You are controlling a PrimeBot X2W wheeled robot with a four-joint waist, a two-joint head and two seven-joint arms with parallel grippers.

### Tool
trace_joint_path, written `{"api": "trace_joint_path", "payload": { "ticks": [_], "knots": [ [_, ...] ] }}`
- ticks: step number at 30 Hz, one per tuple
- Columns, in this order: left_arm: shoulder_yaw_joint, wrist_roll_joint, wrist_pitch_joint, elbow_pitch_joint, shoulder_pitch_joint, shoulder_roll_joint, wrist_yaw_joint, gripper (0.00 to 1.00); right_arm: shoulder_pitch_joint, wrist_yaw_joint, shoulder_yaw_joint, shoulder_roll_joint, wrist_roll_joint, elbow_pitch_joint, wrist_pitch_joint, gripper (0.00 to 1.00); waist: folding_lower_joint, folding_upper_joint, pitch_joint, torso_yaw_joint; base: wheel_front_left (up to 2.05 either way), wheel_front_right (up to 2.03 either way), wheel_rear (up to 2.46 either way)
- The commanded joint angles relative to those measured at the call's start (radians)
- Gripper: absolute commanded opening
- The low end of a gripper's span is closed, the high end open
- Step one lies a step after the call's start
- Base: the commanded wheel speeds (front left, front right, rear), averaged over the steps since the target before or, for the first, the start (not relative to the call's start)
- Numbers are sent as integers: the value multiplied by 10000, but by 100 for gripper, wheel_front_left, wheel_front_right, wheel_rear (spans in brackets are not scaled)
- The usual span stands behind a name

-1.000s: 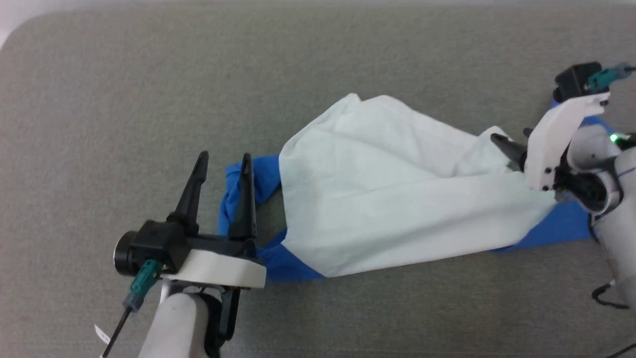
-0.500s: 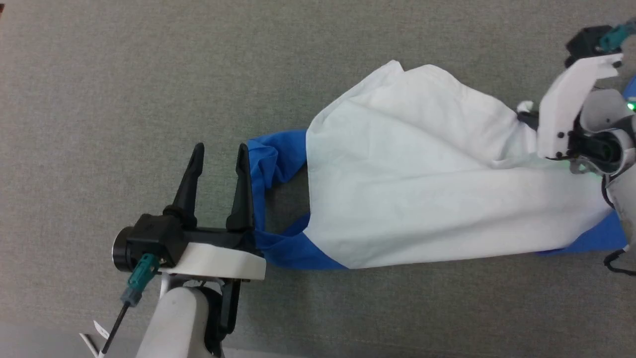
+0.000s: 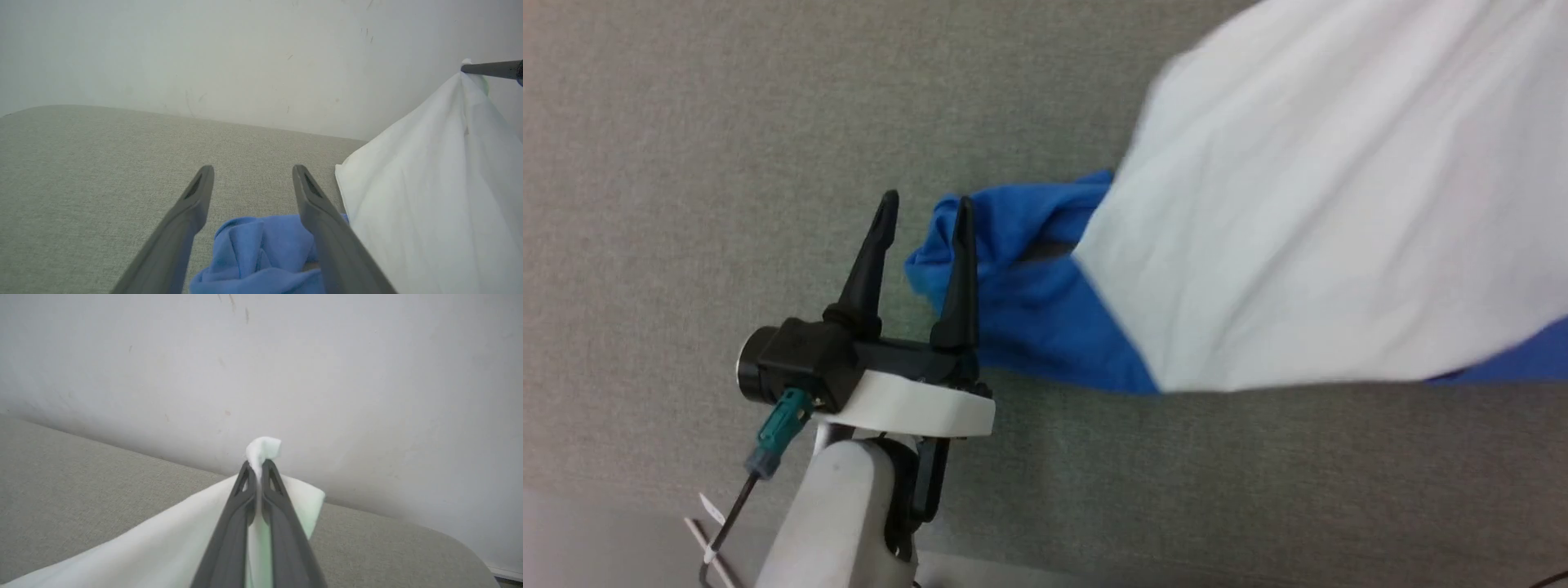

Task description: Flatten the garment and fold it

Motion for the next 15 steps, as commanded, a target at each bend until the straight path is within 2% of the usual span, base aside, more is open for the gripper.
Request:
{"api": "trace_joint_path", "payload": {
  "ticks": [1,6,10,11,12,13,15],
  "knots": [
    [-75,-55,-47,-63,-178,-5,57,100,-298,-11,-129,-104,-151,199,-346,0,-2,0,423,410,0,0,0],
    [-205,-104,-47,-115,-301,-5,167,100,-616,-11,-216,-62,-561,1122,-1493,0,-2,0,699,532,0,0,0],
    [-260,-123,-47,-84,-382,-5,225,100,-335,-11,-225,217,-517,1950,-2380,0,-2,0,728,486,0,0,0],
    [-264,-113,-47,-67,-399,-5,227,100,-236,-11,-235,308,-415,2205,-2420,21,-2,0,695,455,0,0,0],
    [-260,-98,-47,-44,-408,-5,226,100,-127,-11,-124,368,-413,2389,-2484,73,-2,0,640,419,0,0,0],
    [-243,-73,-47,-16,-406,-5,218,100,-5,-11,-49,455,-333,2546,-2561,100,-2,0,564,368,0,0,0],
    [-179,-10,-47,48,-364,-5,197,100,292,-11,220,641,-156,2786,-2592,100,-2,0,370,240,0,0,0]
  ]
}}
